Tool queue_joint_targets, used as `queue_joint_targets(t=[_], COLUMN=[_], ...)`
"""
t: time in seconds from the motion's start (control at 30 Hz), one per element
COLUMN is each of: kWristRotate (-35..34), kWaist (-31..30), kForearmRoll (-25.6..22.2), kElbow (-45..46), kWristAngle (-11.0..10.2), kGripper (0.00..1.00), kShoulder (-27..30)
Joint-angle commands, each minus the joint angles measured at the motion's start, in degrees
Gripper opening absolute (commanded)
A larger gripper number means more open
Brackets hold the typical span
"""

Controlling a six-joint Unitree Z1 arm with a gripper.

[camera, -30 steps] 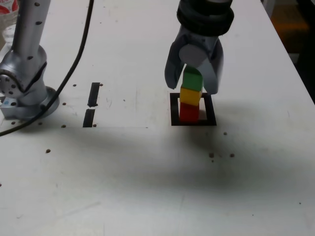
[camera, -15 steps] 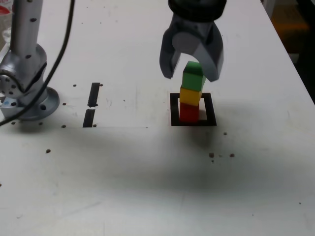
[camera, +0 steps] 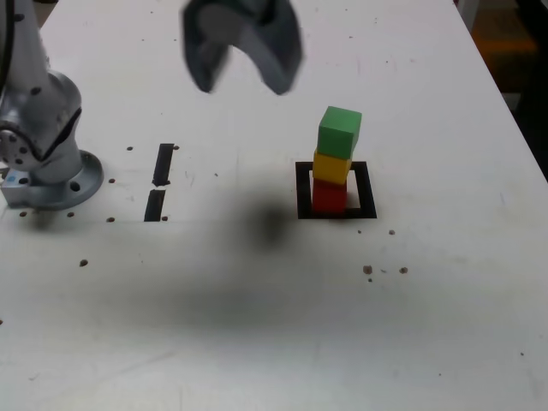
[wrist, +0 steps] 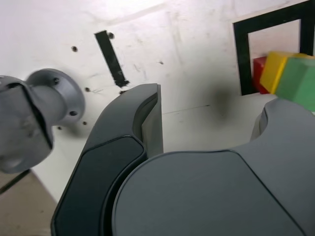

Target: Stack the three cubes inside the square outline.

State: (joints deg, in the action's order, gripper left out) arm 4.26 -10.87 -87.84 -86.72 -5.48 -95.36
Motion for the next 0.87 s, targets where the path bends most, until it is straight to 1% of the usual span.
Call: queue_joint_targets(t=[0.0,0.13,0.17,0.33,0.53,0.63,0.73,0.83], kWristRotate=[-1.16,-2.20,-2.55,-3.51,-4.07,-4.57,-4.92,-5.10], kWaist=[0.07,0.08,0.09,0.08,0.10,0.11,0.11,0.10], kForearmRoll=[1.42,4.79,6.48,11.59,15.87,21.56,29.63,33.11], kElbow=[3.62,9.75,12.48,20.28,25.69,30.74,37.34,40.41], kWristAngle=[0.29,1.01,1.32,1.85,2.70,3.77,4.37,4.36], kGripper=[0.77,0.78,0.78,0.78,0.78,0.78,0.78,0.78], kShoulder=[1.46,3.73,4.68,7.24,8.74,9.78,10.20,10.34])
